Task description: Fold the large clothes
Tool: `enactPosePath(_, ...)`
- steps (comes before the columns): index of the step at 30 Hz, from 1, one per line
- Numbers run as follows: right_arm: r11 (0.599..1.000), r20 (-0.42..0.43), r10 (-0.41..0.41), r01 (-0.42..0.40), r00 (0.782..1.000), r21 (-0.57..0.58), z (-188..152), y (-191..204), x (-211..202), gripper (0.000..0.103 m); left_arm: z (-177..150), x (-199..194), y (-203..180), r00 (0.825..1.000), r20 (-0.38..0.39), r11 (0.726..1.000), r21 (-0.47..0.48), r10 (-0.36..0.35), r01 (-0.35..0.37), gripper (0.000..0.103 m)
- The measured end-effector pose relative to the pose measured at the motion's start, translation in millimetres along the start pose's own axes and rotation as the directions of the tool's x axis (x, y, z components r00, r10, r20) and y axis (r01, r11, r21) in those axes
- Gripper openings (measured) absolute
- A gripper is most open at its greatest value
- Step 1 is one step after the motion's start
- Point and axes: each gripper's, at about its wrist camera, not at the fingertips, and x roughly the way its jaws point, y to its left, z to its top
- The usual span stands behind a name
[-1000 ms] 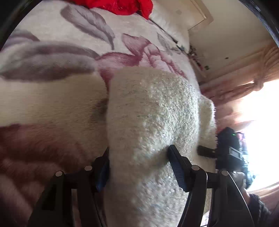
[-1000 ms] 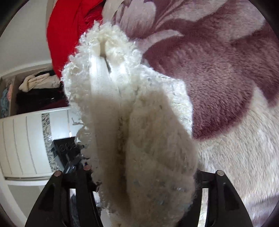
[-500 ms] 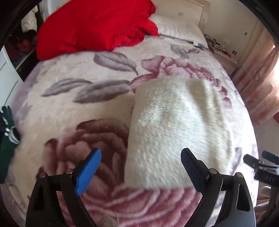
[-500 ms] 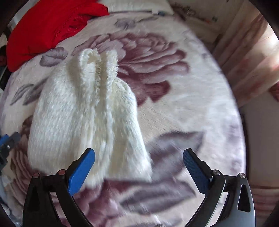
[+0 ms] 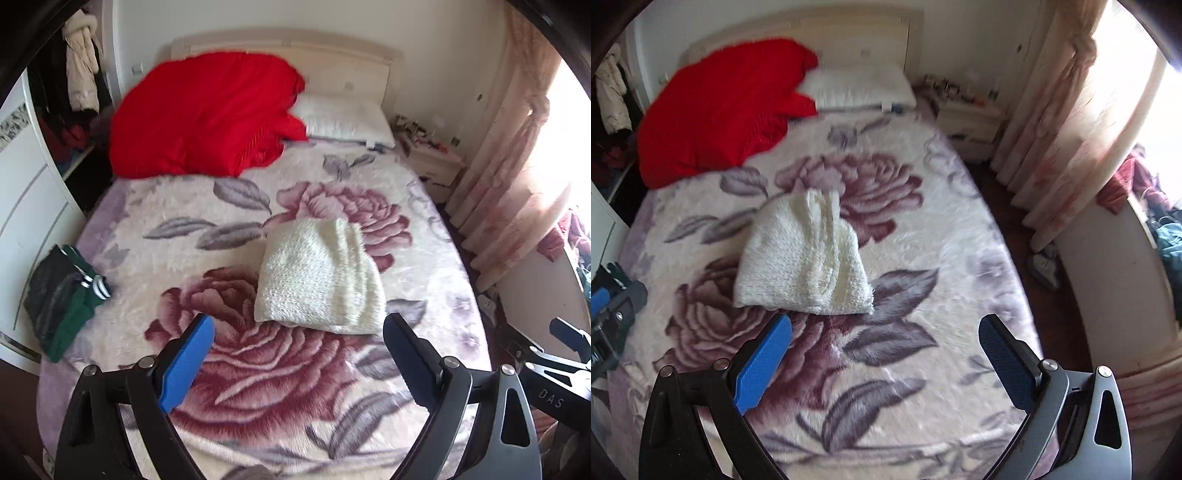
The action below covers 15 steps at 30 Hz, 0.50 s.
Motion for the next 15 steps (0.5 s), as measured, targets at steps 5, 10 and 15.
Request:
enactPosePath(5, 1.000, 0.086, 0.000, 0.000, 0.996, -0.011, -17.1, -16.4, -107.5, 0.102, -11.0, -81.8, -10.0, 0.998, 0.059, 1.000, 0.004, 0.009, -0.010, 0.093)
enactPosePath(10, 0.999, 0.156, 0.007, -0.002, 0.988, -0.033, -38.3, -29.2, -192.5, 0.103, -25.7, -141.2, -15.9, 0.995, 0.100, 1.000, 0.017, 0.023, -0.025, 0.093)
enactPosePath(15, 0.999, 0.206, 0.029, -0.022, 0.978, -0.032, -58.0, -41.1, -257.9, 0.102, -42.2, -185.8, -19.7, 0.989, 0.144, 0.999, 0.020, 0.029, -0.032, 0.093)
